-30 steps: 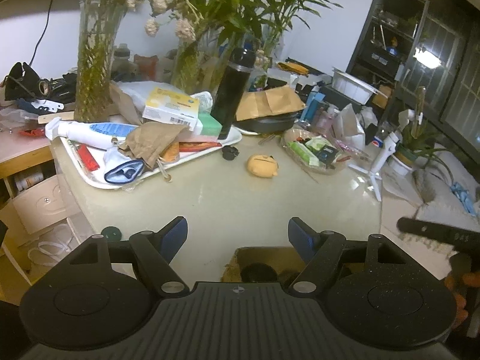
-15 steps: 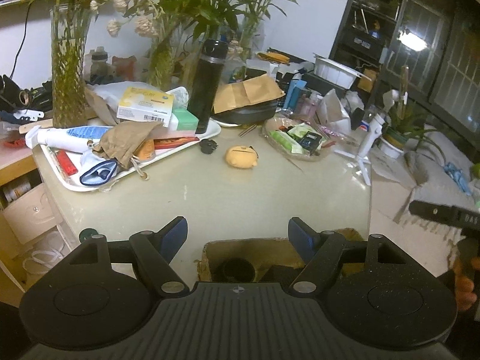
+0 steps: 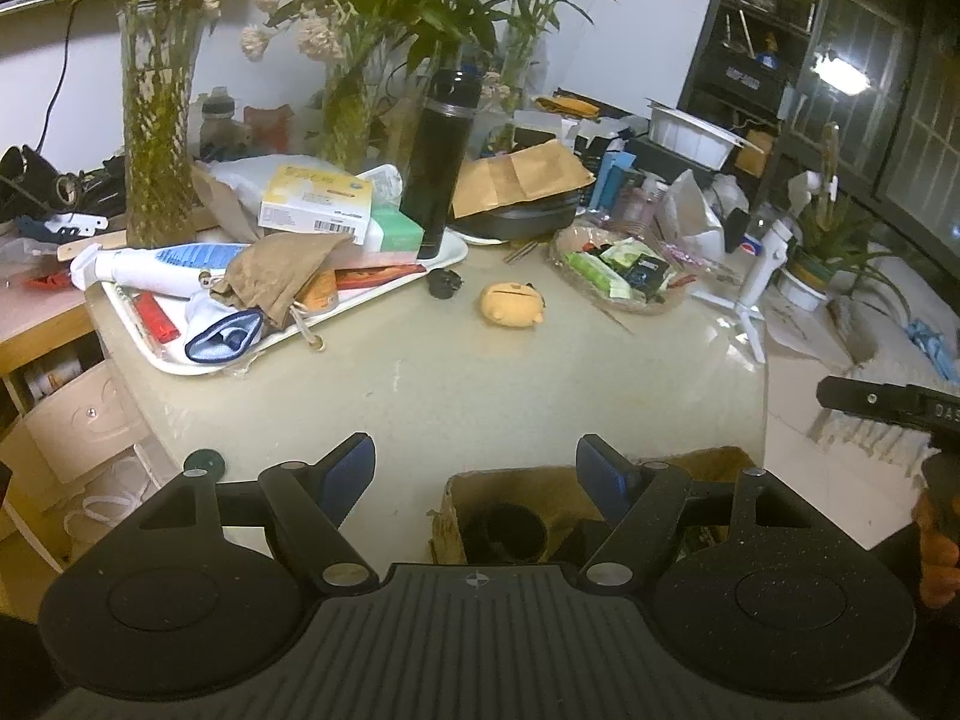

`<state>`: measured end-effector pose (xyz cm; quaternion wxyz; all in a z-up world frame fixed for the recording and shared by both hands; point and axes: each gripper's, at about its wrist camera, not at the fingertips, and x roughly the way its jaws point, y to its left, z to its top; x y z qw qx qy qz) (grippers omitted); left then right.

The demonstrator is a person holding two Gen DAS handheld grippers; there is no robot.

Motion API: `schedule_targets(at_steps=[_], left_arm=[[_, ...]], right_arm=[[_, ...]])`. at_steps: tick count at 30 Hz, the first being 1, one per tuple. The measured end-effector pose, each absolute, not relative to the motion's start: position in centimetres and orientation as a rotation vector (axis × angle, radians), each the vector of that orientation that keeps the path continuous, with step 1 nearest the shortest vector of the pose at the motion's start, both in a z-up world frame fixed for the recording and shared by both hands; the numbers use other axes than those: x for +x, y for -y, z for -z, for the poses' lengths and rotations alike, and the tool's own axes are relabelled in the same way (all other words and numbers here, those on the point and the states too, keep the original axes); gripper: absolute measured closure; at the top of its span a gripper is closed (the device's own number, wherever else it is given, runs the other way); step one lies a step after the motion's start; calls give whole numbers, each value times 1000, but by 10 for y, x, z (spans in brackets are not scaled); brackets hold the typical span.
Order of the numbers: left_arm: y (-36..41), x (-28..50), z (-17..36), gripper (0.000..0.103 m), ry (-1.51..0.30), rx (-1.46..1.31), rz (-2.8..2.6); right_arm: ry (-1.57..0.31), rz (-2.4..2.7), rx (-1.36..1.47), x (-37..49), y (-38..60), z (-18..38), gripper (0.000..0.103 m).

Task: Organize rigid objects
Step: 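Move both open tools back over the table toward the yellow case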

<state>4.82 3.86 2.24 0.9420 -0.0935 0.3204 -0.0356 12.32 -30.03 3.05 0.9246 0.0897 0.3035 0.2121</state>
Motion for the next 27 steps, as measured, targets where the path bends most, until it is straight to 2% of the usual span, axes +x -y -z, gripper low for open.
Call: schedule_targets(at_steps=[12, 27], left_arm=[[-24, 85, -15, 29, -657, -22, 91], [-21, 163, -6, 29, -626, 80, 109]], right_arm=[[-654, -484, 23, 165, 253, -19, 0], [-696, -565, -51, 241, 218, -7, 0]])
